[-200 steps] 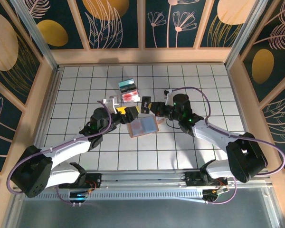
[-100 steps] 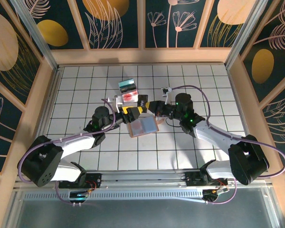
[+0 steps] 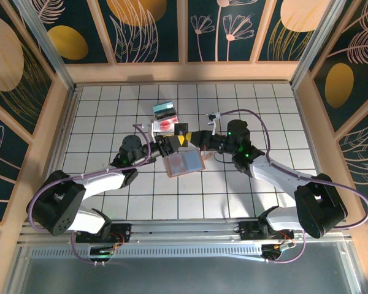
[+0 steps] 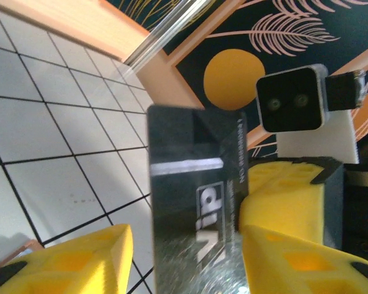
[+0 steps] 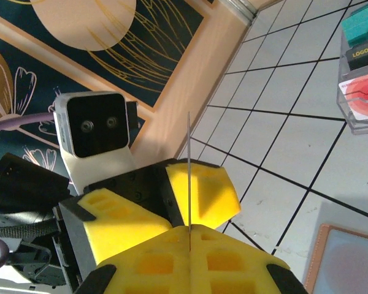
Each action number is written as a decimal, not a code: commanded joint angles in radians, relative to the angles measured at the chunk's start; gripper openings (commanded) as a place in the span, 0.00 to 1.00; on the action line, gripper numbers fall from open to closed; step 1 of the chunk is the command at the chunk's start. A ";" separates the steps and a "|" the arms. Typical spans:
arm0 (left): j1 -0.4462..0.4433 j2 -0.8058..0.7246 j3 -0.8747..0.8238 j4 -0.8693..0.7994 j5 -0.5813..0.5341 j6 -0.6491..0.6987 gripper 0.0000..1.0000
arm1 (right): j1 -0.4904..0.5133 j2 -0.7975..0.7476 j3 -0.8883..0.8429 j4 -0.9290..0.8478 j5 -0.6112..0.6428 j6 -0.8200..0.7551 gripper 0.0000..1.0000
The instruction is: Take the credit cards out of the card holder
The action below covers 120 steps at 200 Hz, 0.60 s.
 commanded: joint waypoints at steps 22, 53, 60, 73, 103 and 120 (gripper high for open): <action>0.011 0.001 0.035 0.035 0.021 0.014 0.31 | -0.011 0.022 0.010 0.059 -0.041 0.012 0.00; 0.010 -0.012 0.038 0.003 0.016 0.032 0.13 | -0.012 0.019 0.011 0.057 -0.042 0.006 0.00; 0.011 -0.018 0.040 -0.004 0.016 0.040 0.09 | -0.012 0.018 0.011 0.055 -0.042 0.005 0.01; 0.011 -0.029 0.043 -0.022 0.016 0.056 0.01 | -0.012 0.013 0.014 0.047 -0.039 -0.001 0.05; 0.010 -0.057 0.066 -0.104 0.023 0.121 0.00 | -0.012 0.006 0.026 0.005 -0.029 -0.031 0.22; 0.010 -0.088 0.086 -0.184 0.014 0.190 0.00 | -0.012 -0.009 0.034 -0.033 -0.011 -0.057 0.36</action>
